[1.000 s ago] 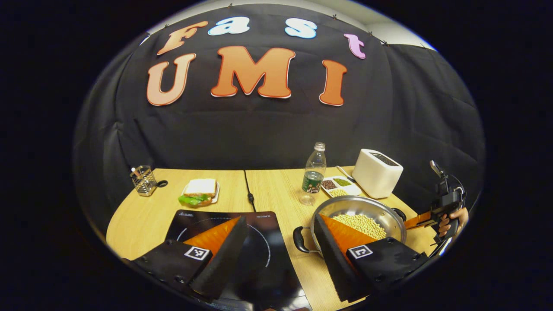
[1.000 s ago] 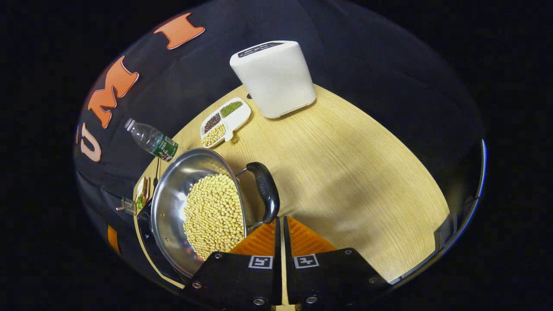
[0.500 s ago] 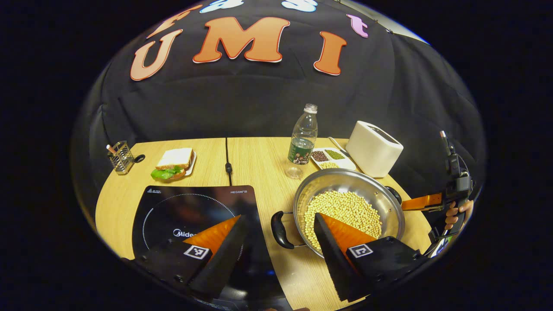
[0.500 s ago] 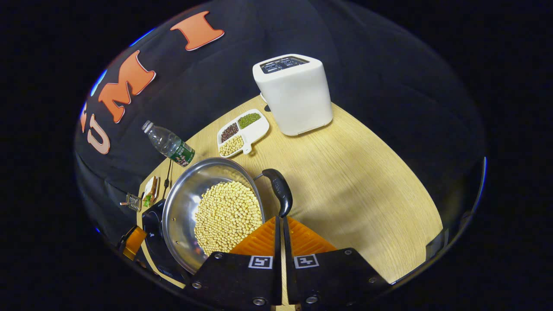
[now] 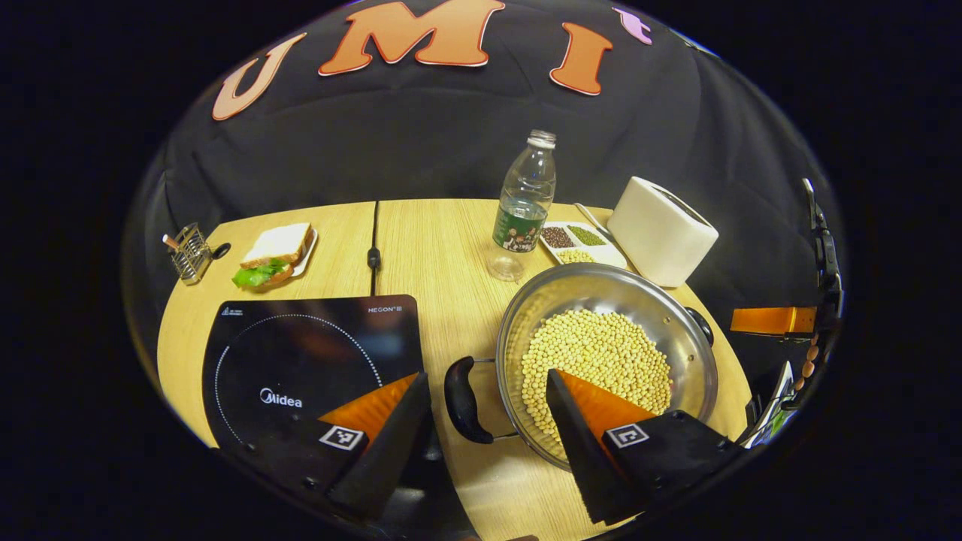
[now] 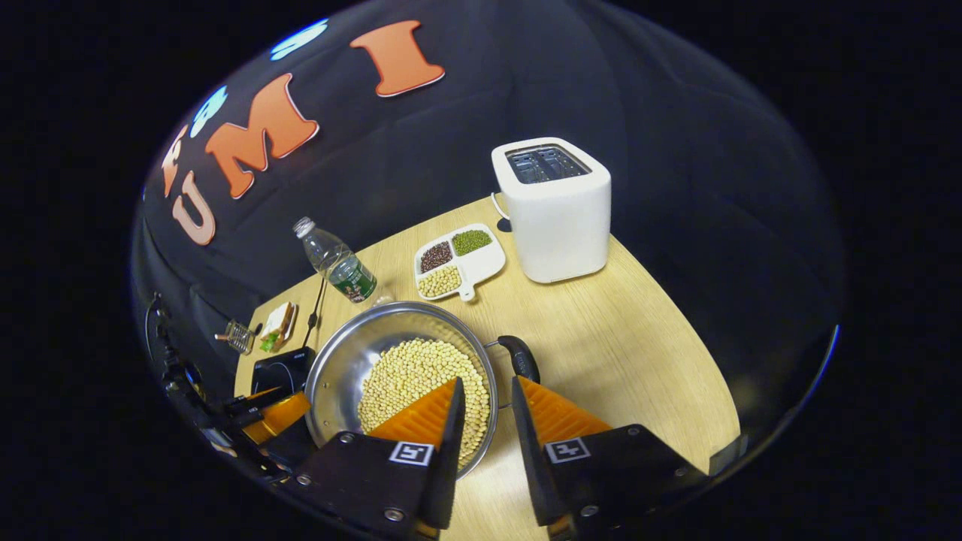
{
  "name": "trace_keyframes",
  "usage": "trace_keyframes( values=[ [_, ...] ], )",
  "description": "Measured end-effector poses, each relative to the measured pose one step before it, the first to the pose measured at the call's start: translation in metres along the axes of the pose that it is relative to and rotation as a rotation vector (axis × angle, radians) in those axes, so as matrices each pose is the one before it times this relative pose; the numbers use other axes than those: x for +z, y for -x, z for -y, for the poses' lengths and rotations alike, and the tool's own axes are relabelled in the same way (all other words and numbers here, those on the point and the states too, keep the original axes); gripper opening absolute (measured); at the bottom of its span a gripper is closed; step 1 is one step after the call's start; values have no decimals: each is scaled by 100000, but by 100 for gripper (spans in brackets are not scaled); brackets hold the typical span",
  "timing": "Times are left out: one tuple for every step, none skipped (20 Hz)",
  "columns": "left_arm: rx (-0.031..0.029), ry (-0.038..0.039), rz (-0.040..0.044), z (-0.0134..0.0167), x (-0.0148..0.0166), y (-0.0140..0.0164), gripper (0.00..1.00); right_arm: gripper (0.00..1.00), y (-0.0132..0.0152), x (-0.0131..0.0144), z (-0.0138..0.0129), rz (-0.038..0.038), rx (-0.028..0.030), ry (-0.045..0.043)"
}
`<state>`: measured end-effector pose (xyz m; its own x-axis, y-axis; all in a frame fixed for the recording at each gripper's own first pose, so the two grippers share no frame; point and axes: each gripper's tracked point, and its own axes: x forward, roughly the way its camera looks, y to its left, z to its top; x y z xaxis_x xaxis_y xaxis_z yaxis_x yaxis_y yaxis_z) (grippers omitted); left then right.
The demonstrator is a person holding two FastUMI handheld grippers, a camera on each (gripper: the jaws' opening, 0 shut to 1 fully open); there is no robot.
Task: First push the handle of the pot to place it horizontally, then grasp the pot with both hands and set it on the induction cooktop.
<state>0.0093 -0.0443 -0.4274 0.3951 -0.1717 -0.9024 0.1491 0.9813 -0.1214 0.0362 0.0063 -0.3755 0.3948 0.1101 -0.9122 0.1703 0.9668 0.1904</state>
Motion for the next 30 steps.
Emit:
trace_keyframes(
  values=[
    [-2174,826,-615,516,-111,-179,98,44,-116,-137,-95,-287,-451,2690],
    [284,245,-897,-21,-318,-126,100,55,-144,-208,6,-275,-500,2419],
    [-230,803,-791,173,-99,-48,100,56,-215,-218,48,-387,-622,2025],
    [-255,709,-481,-271,-50,-287,99,67,-334,-271,248,-494,-1138,1916],
    [-372,843,-349,6,-65,-361,96,72,-382,-63,206,119,-1633,2037],
    [-202,1076,-117,101,-170,-188,96,75,-356,-134,212,290,-1810,2206],
    [285,1659,321,-18,-28,-189,96,79,-324,-27,218,350,-1704,2318],
    [537,2668,1210,113,23,-209,96,80,-300,-287,164,-130,-1272,2523],
    [-116,521,547,264,-62,-405,96,82,-404,-229,120,27,-1514,1397],
    [0,-603,637,-6,-104,-442,96,83,-413,-323,164,-338,-1369,1010],
    [256,-1523,479,109,14,-358,96,84,-468,-490,50,-817,-740,1005],
    [948,-1716,158,65,-226,-267,96,85,-269,-639,196,-1428,-1409,622],
    [1512,-1695,366,38,12,-322,96,86,-454,-345,344,-857,-1830,42],
    [1829,-1891,568,114,1,-258,96,87,-547,-178,598,29,-2092,-196],
    [2257,-1505,1015,-84,102,-240,96,87,-330,131,403,1197,-1344,-367],
    [2827,-1098,1512,218,103,-234,96,87,-358,74,193,536,-550,-792],
    [2056,-3002,1140,124,106,-241,96,86,-338,-177,-59,-753,-90,-473],
    [1686,-3323,875,197,-89,-181,96,86,-427,-268,-96,-870,-287,-8],
    [1016,-3274,795,274,83,-285,96,86,-316,-151,-117,-388,-737,1132],
    [1606,-3212,724,125,125,-373,95,85,-174,-163,24,-120,-682,1275],
    [232,-1518,219,128,42,-122,96,84,-31,-47,363,319,-2106,1541],
    [494,-1123,150,104,106,-295,94,84,-83,-167,478,42,-1155,957],
    [771,-1123,308,-120,180,-254,94,82,-29,-59,96,-103,-253,-131],
    [1095,-1013,-7,-317,149,-553,94,81,-164,-129,-6,-494,191,-603],
    [-284,-529,-210,60,-76,-280,89,79,-162,-165,-155,-594,532,-1110],
    [25,-483,-1050,-4,-317,-339,88,78,-167,-185,-152,-616,1009,-1530],
    [170,80,-296,21,-178,-413,87,74,-139,-34,-10,-103,252,-614],
    [325,163,204,-180,-85,-116,87,77,-101,-110,-41,-296,591,260],
    [416,-409,-28,-18,209,-247,87,77,-87,-93,-67,-398,176,454],
    [52,-440,-176,40,-114,-203,87,78,-4,93,49,-85,-30,-257]
  ],
)
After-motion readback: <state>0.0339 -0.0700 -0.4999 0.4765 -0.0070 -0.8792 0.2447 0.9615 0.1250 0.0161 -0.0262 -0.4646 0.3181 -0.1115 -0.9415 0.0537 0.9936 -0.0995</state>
